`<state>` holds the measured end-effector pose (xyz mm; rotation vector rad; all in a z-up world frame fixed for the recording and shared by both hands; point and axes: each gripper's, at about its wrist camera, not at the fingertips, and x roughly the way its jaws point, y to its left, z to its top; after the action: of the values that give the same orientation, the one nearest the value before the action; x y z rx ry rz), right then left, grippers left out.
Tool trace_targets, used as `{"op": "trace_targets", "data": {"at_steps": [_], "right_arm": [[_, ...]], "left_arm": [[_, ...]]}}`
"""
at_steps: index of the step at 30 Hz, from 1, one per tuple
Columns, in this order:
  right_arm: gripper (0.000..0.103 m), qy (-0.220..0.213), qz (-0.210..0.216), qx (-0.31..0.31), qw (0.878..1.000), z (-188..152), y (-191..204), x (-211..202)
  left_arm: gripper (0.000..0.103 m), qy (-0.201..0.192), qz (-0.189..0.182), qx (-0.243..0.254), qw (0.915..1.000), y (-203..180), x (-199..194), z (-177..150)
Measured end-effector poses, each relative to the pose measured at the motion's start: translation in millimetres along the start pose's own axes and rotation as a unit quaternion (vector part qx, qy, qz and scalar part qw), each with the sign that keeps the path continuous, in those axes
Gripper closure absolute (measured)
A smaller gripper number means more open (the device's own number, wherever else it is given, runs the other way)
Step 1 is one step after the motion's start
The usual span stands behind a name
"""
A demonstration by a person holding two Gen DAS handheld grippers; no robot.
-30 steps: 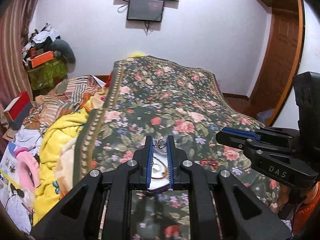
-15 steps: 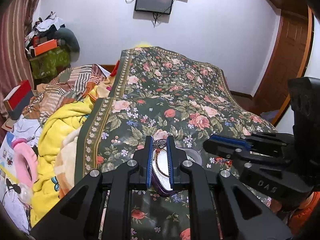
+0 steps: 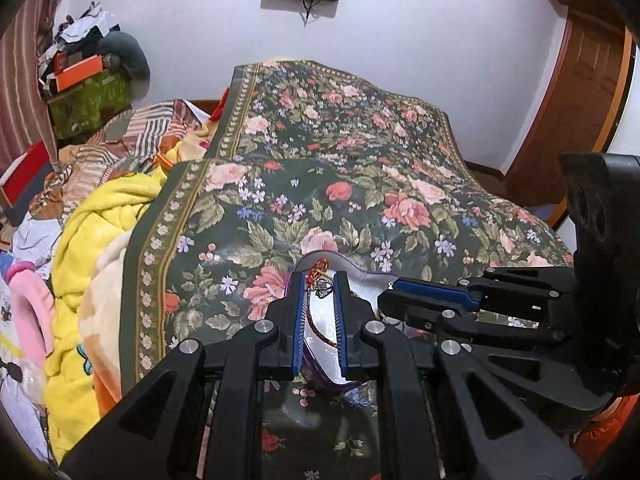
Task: Organize jewelry
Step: 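Lower the silver charm into the heart tin and open the left tool, then move the left tool back to the beaded bracelet beside the gold ring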
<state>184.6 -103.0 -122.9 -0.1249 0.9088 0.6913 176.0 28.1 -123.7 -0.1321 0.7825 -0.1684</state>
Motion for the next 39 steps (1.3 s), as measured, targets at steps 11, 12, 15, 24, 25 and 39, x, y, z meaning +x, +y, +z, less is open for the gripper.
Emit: {"op": "trace_targets", "data": {"at_steps": [11,12,15,24,25,39], "right_arm": [[0.092,0.018,0.000,-0.002,1.000,-3,0,8],[0.091,0.020,0.001,0.000,1.000,-3,0,7],[0.079,0.025,0.003,0.006,1.000,-3,-1,7],[0.071,0.002,-0.011,0.003,1.000,-4,2,-18],[0.071,-0.002,-0.013,0.004,1.000,-3,1,-21],[0.061,-0.078,-0.085,0.043,0.992,-19,-47,-108]], "left_arm": [[0.091,0.017,0.007,-0.002,0.9998,2,13,-7],[0.091,0.018,0.008,-0.002,0.9998,2,13,-7],[0.091,0.016,0.010,-0.003,0.9998,2,11,-6],[0.083,0.000,0.016,-0.012,0.9998,2,-10,0],[0.077,-0.004,0.018,-0.013,0.9998,1,-13,1],[0.071,-0.028,0.014,0.021,0.9993,-44,-46,11]]}}
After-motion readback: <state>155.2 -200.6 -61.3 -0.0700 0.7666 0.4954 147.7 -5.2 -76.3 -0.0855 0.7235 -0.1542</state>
